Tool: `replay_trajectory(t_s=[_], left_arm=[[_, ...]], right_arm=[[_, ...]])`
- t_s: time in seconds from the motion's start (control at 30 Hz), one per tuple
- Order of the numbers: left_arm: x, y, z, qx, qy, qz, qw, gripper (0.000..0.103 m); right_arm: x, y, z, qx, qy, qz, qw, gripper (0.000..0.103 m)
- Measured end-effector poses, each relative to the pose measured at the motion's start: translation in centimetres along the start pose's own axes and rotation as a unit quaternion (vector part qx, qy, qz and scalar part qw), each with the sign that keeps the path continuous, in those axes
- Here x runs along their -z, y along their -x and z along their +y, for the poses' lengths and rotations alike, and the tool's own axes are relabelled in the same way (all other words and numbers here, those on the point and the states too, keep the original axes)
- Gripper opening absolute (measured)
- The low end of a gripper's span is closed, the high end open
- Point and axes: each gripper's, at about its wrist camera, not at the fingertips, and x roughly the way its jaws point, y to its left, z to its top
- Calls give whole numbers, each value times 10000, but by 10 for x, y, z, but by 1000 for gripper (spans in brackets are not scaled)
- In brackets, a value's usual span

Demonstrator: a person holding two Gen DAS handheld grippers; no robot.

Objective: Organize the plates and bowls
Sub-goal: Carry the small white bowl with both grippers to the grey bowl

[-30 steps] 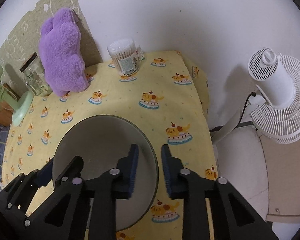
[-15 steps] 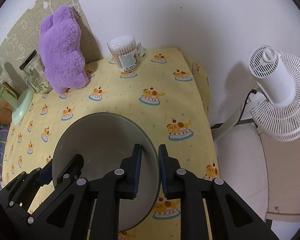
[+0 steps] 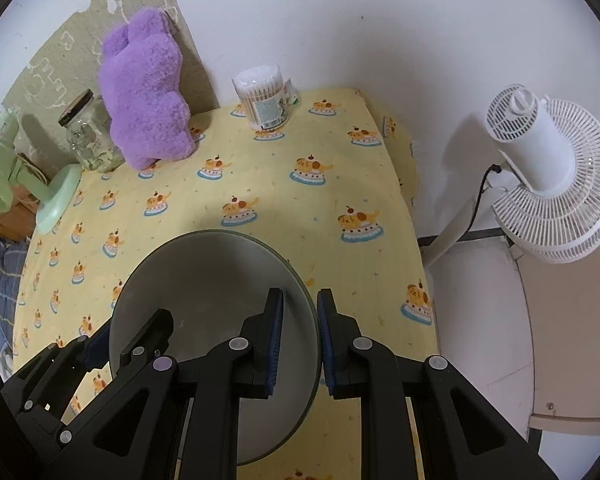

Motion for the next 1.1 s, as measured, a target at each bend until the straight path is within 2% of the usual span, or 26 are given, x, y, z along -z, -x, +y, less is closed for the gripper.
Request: replay_trajectory(t_s=[0.7, 1.1], left_arm=[[26, 94, 34, 97, -49, -518, 9986, 23], [52, 138, 86, 290, -161, -760, 9966, 23]], right_arm=[[31, 101, 36, 9, 119, -585, 9982, 21], [60, 147, 88, 188, 116, -765, 9968, 21]])
